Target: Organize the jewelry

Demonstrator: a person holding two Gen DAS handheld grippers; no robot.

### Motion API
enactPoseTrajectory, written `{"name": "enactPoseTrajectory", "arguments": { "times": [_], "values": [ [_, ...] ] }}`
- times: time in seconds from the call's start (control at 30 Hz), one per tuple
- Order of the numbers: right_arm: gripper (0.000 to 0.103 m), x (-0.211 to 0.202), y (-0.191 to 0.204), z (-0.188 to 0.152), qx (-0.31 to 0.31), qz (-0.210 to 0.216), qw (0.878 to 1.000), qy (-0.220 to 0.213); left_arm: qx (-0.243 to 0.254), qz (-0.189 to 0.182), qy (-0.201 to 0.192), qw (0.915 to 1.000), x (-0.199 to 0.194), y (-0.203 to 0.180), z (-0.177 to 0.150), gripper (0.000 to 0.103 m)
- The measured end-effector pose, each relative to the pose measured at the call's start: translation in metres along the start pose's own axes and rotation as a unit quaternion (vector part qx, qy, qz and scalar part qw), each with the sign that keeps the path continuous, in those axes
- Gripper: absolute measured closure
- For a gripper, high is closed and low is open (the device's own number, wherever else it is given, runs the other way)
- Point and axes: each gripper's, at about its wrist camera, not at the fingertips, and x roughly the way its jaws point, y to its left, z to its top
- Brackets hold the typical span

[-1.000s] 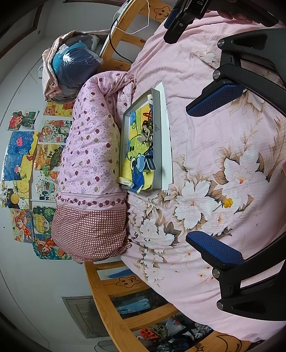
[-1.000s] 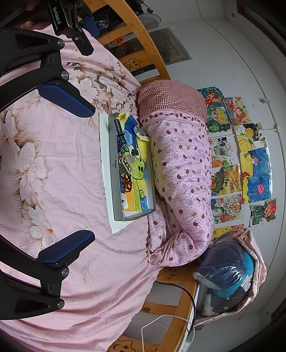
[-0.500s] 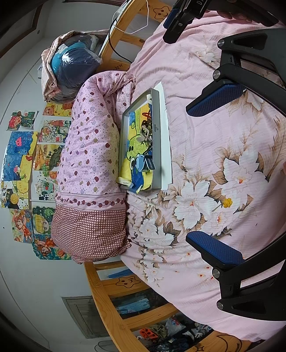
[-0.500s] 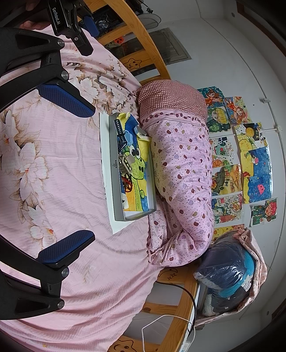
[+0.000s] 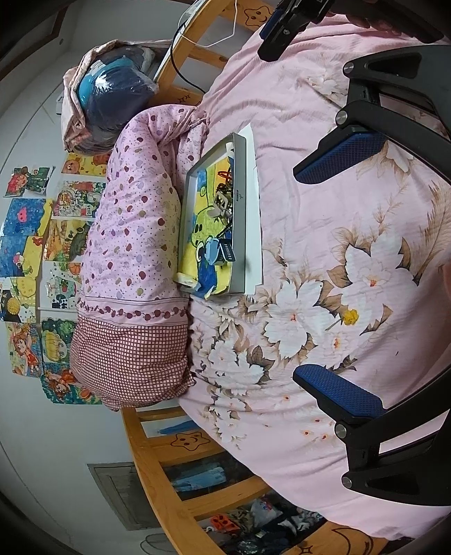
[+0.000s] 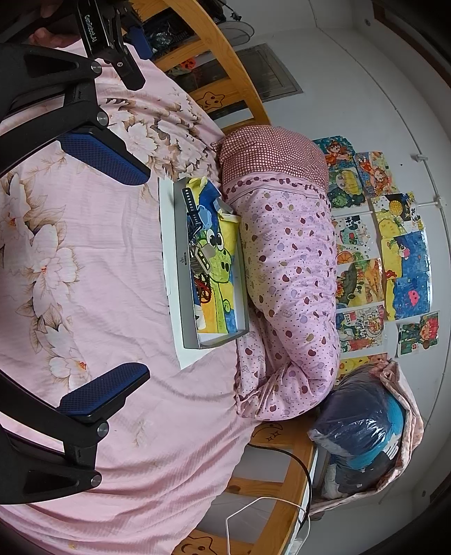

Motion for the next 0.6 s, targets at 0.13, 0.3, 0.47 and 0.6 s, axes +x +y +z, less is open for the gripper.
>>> {"name": "enactPoseTrajectory", "arguments": {
  "times": [0.13, 0.3, 0.47, 0.6],
  "values": [
    [0.0, 0.0, 0.0, 0.0, 0.0, 0.0, 1.0, 0.001, 0.001, 0.0, 0.001, 1.0, 0.0, 0.001, 0.0, 0.001],
    [0.0, 0.001, 0.0, 0.001, 0.001, 0.0, 1.0, 0.001, 0.004, -0.001, 0.001, 1.0, 0.0, 0.002, 0.001, 0.001],
    [0.0, -0.003, 0.005, -0.006, 0.002, 0.0, 1.0, 0.004, 0.004, 0.0, 0.002, 1.0, 0.001, 0.002, 0.001, 0.001],
    [0.0, -0.005, 0.005, -0.014, 0.004, -0.001, 1.0, 0.01, 0.003, 0.0, 0.005, 1.0, 0.002, 0.003, 0.002, 0.001]
  ]
}}
